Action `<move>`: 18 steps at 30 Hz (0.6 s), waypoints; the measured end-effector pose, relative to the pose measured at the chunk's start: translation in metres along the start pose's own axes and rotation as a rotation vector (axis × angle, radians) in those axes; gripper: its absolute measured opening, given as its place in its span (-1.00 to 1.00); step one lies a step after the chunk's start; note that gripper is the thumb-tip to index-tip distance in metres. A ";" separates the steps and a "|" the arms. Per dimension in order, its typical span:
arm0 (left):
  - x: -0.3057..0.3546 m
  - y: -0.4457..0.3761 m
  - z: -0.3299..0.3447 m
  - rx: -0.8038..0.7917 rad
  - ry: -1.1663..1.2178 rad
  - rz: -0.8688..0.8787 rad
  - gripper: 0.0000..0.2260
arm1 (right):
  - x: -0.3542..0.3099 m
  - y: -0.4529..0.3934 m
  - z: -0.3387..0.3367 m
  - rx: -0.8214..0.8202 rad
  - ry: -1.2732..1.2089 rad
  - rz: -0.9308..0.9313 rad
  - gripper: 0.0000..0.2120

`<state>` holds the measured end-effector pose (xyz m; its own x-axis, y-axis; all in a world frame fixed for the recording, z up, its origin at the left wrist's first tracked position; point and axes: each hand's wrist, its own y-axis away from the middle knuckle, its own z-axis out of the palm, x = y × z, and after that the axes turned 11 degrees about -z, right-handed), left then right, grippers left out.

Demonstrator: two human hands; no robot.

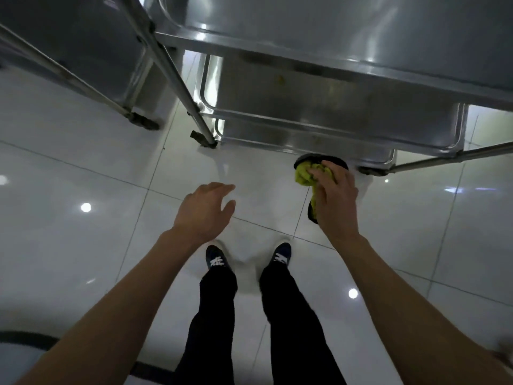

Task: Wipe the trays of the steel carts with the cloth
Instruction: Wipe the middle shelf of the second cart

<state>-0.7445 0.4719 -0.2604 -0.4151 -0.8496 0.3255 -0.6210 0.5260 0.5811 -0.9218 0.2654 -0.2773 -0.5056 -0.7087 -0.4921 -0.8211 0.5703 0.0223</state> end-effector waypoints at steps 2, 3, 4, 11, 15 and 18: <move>-0.009 -0.025 0.007 -0.009 -0.040 0.035 -0.59 | 0.004 -0.010 0.020 0.036 -0.023 0.028 -0.64; -0.011 -0.038 0.010 -0.003 -0.057 0.051 -0.58 | 0.007 -0.018 0.030 0.052 -0.035 0.037 -0.64; -0.013 -0.052 0.014 0.015 -0.065 0.067 -0.58 | 0.011 -0.026 0.040 0.063 -0.044 0.032 -0.64; -0.010 -0.152 0.027 0.233 -0.138 0.214 -0.55 | 0.044 -0.086 0.100 0.213 -0.064 -0.050 -0.69; -0.005 -0.208 0.032 0.354 -0.177 0.279 -0.53 | 0.058 -0.123 0.132 0.283 -0.085 -0.135 -0.70; -0.003 -0.243 0.037 0.402 -0.190 0.282 -0.53 | 0.064 -0.156 0.151 0.370 -0.093 -0.178 -0.69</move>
<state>-0.6167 0.3476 -0.4298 -0.6929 -0.6707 0.2647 -0.6587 0.7381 0.1460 -0.7863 0.1938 -0.4442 -0.3245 -0.7789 -0.5367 -0.7344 0.5651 -0.3760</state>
